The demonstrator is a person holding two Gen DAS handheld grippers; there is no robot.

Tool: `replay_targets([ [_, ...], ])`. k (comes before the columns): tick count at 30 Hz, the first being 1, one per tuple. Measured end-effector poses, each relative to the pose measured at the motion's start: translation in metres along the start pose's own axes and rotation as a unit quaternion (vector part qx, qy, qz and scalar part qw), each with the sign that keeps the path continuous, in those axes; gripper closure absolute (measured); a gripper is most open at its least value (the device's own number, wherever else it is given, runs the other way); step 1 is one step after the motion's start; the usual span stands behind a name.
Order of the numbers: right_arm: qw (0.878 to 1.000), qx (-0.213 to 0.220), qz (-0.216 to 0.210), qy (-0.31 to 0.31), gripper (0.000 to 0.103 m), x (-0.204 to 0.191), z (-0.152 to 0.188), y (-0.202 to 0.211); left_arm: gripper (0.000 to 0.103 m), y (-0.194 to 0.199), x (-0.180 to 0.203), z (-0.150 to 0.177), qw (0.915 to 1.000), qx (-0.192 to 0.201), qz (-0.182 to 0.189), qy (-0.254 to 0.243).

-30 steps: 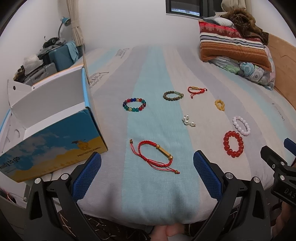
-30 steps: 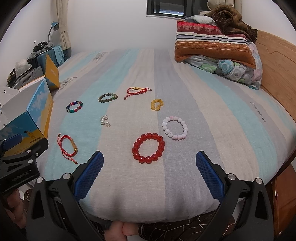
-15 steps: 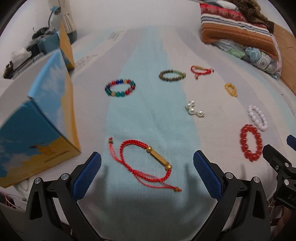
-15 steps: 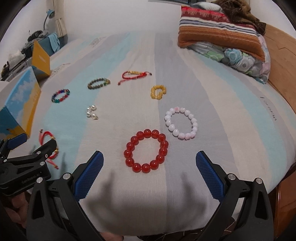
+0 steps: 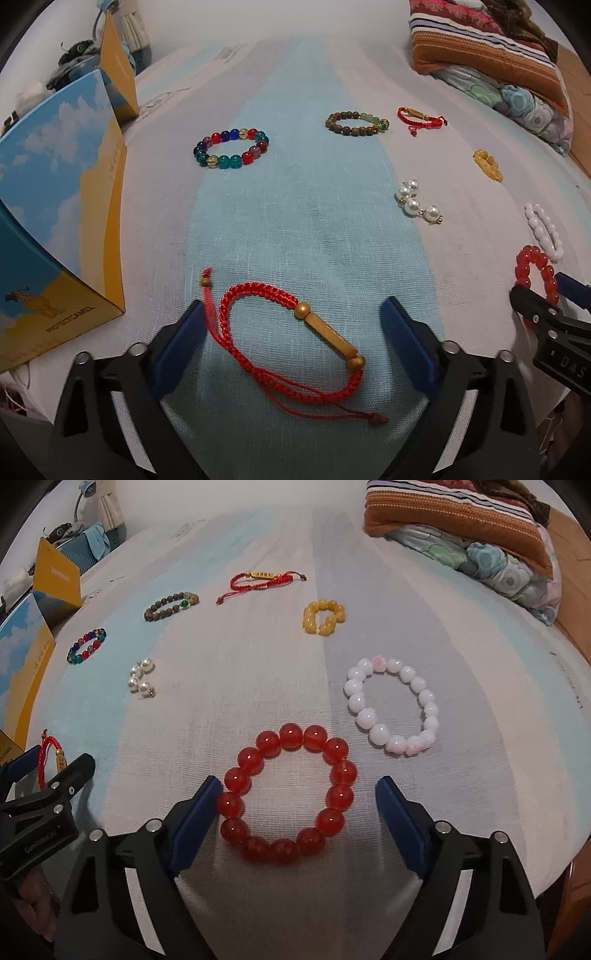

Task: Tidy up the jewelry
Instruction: 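Grasp the red braided cord bracelet with left tool while right tool grasps red bead bracelet, then carry both held bracelets over the open white box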

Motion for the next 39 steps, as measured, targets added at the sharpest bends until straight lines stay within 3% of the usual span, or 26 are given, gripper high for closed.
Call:
replay_targets([
  [9,1.000,-0.008,-0.004,0.003,0.064,-0.005,-0.001,0.001,0.070,0.004,-0.005,-0.003,0.9999,-0.004,0.000,0.011],
  [11,1.000,-0.008,-0.005,0.002,0.075,-0.005,-0.001,0.002,0.089,0.005,-0.006,-0.003,0.9999,-0.004,0.004,0.010],
  [13,1.000,-0.009,-0.004,-0.001,0.077,-0.004,-0.002,0.002,0.095,0.006,-0.008,-0.003,0.9999,-0.005,0.013,0.009],
  [23,1.000,-0.001,-0.019,-0.007,0.077,-0.003,-0.005,0.015,0.096,0.018,-0.010,-0.003,0.9995,0.000,0.033,0.001],
  [25,1.000,0.004,-0.017,-0.007,0.090,-0.004,-0.004,0.020,0.096,0.022,-0.009,-0.003,0.9993,0.003,0.038,0.000],
  [39,0.999,0.029,-0.033,-0.011,0.090,-0.004,-0.010,0.055,0.096,0.050,-0.009,-0.013,0.9983,0.027,0.052,-0.004],
])
Point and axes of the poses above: each gripper's, at about its wrist camera, not at the fingertips, and y roughly against the way its jaws point, x to its right, z to its underside, the point moved 3 cm from there along -y, roughly the way its jaws point, and after that the axes turned 7 degrees about -y, right-handed, at the moved point
